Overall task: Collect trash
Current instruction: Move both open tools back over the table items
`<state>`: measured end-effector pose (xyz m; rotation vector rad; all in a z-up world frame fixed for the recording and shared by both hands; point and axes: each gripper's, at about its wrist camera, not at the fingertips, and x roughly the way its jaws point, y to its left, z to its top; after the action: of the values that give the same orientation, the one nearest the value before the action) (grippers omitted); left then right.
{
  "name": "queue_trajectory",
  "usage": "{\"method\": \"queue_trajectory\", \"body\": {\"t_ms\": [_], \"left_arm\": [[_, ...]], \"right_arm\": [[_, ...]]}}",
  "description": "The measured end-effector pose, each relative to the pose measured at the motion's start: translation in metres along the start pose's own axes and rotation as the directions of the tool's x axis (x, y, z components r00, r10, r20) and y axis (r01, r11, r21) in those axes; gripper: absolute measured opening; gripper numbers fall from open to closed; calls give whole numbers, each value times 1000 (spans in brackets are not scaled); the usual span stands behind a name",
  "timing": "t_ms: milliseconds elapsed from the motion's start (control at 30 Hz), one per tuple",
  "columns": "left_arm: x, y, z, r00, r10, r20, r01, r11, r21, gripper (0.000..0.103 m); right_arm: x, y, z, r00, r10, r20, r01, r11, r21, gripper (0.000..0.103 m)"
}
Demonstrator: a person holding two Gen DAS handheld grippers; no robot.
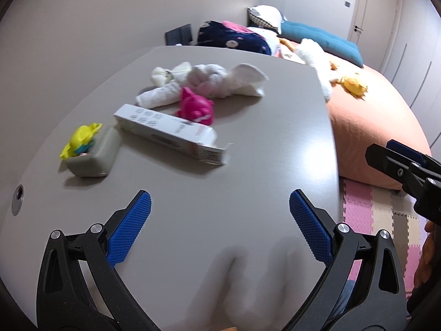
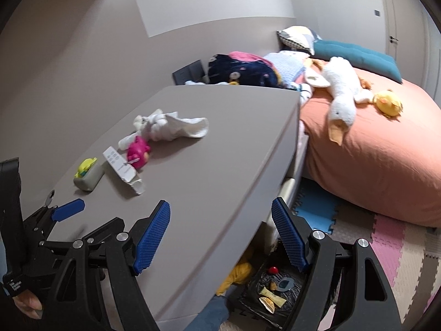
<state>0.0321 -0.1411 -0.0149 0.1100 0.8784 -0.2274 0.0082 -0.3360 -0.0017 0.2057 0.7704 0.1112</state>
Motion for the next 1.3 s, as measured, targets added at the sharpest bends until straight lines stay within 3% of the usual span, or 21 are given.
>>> {"method": "queue_trajectory", "body": {"t_ms": [800,1167,1300], "left_arm": [[19,110,8,993,118,-15,-119,982,-146,97],[42,139,14,993,114,-34,-118,977,-175,97],[51,144,17,994,101,-43,-107,979,-174,97]], "right_arm": [[68,83,24,984,156,-91,-164,982,-90,77],[111,116,29,963,209,-168,-227,969,-99,76],[124,124,30,956,220,-193,-243,965,-101,68]]}}
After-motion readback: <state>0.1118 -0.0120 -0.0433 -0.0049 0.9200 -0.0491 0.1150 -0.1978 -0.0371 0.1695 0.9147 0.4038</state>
